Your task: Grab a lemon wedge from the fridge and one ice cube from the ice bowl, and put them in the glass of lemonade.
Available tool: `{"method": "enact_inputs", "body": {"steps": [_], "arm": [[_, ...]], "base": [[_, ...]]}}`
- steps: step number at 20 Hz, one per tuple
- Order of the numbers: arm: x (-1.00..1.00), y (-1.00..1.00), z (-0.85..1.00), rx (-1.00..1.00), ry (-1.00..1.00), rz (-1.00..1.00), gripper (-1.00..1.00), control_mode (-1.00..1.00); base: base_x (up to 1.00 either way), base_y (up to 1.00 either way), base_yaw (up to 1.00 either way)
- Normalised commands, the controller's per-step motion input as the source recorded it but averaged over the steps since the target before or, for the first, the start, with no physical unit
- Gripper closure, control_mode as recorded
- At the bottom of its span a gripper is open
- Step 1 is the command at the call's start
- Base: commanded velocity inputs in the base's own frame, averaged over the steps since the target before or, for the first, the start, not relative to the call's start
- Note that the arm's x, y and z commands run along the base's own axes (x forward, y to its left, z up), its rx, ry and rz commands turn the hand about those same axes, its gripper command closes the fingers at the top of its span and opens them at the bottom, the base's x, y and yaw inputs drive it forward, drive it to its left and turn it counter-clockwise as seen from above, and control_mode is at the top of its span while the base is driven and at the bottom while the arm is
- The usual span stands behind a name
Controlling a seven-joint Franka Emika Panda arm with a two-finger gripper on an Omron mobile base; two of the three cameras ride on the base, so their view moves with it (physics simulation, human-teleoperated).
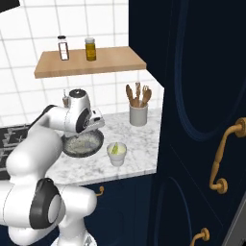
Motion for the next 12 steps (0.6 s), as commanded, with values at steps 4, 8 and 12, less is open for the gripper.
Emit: {"method": "enact_inputs", "body": {"steps": [4, 8, 12], "arm": [[0.02, 0.11, -0.05, 0.00, 0.11, 0.00, -1.00, -1.00], [0.00, 0.09, -0.06, 0.00, 0.10, 0.00, -1.00, -1.00], [0.00, 0.10, -0.05, 0.00, 0.01, 0.00, -1.00, -1.00]], "base": [[0.00, 0.00, 0.00], [0.00, 0.00, 0.00], [0.00, 0.00, 0.00]]}}
